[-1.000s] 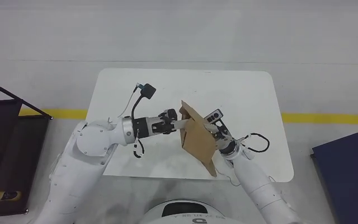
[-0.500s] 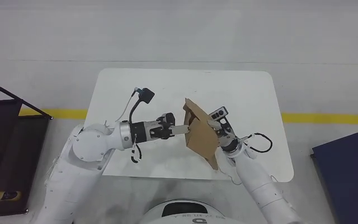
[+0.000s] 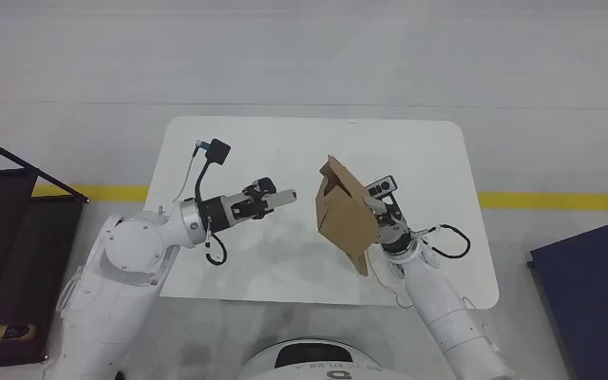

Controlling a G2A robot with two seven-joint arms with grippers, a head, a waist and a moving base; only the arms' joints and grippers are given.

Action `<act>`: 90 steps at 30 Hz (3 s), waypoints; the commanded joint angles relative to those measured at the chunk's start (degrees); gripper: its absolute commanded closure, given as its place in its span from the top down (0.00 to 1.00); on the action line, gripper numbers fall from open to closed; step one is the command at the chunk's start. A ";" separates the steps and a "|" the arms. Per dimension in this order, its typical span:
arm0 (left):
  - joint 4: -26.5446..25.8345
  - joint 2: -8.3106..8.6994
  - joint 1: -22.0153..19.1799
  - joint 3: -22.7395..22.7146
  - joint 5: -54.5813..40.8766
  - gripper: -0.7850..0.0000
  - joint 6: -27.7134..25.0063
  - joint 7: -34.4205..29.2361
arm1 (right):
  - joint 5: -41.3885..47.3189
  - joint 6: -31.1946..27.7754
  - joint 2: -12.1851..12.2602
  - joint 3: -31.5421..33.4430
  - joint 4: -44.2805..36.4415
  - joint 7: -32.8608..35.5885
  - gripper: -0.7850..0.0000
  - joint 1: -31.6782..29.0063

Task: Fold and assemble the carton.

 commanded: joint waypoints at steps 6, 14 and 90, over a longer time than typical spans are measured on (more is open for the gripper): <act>1.09 -0.18 -1.73 3.04 2.99 1.00 -0.07 2.51 | -1.20 0.46 0.03 -0.24 -1.47 -2.12 0.00 -0.42; 1.08 -0.53 -4.90 7.31 5.94 1.00 1.50 4.23 | -2.89 0.16 0.12 -0.05 -3.31 -3.30 0.00 -1.45; 3.10 -0.42 -12.07 16.45 12.31 1.00 8.36 3.78 | -2.41 1.67 0.25 1.96 -8.80 -2.17 0.00 -3.96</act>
